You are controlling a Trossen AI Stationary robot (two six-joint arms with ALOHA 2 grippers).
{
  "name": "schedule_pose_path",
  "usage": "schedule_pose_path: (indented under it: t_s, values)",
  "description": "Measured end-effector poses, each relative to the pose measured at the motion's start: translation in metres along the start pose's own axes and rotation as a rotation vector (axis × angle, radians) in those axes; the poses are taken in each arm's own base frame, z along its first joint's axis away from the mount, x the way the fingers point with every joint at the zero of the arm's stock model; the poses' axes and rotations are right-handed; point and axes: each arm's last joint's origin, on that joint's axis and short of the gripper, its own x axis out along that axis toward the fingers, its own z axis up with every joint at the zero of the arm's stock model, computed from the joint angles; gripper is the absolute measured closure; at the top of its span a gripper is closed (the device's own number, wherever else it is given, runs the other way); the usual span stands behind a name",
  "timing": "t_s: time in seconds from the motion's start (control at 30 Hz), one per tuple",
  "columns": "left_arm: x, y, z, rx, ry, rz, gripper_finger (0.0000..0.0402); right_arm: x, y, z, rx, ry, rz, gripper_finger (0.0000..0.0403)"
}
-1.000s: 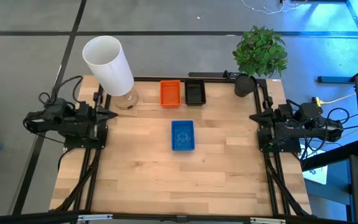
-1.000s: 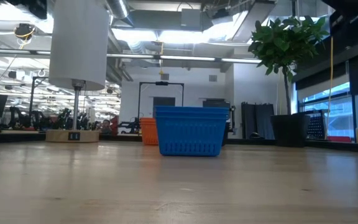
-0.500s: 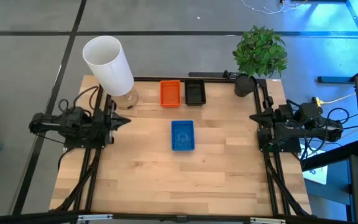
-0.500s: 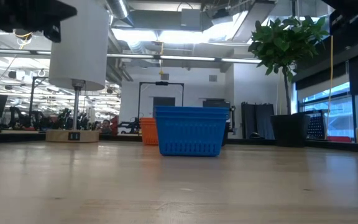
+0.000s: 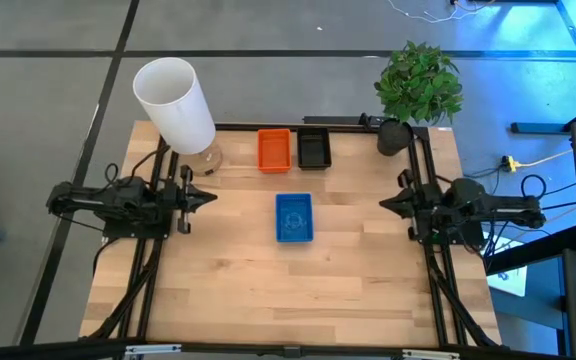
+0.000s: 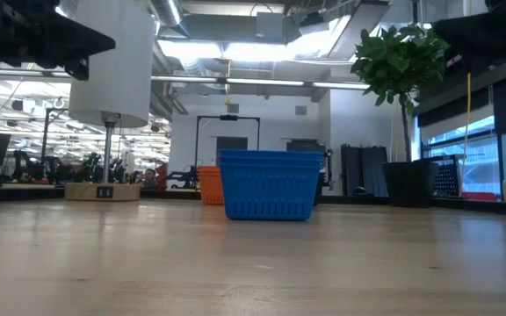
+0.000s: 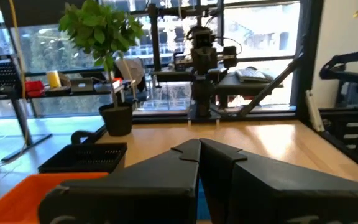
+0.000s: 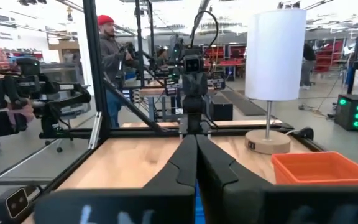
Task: Stack baskets by color
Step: Return to Home Position
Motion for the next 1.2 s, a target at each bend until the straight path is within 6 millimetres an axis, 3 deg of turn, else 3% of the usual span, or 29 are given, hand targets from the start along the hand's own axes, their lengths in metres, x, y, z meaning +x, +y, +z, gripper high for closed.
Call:
schedule_pose_path:
  t_s: [0.37, 0.9, 1.2]
  values:
    - [0.003, -0.002, -0.023, -0.002, -0.011, 0.006, 0.0402, 0.007, -0.001, -0.032, -0.006, -0.058, 0.03, 0.0403]
    - [0.003, -0.005, -0.024, 0.009, -0.004, -0.076, 0.0401, 0.007, -0.001, -0.045, -0.109, 0.068, 0.05, 0.0397]
    - [0.002, -0.004, -0.035, 0.022, 0.113, -0.021, 0.0401, 0.007, -0.001, -0.048, -0.053, 0.101, 0.047, 0.0391]
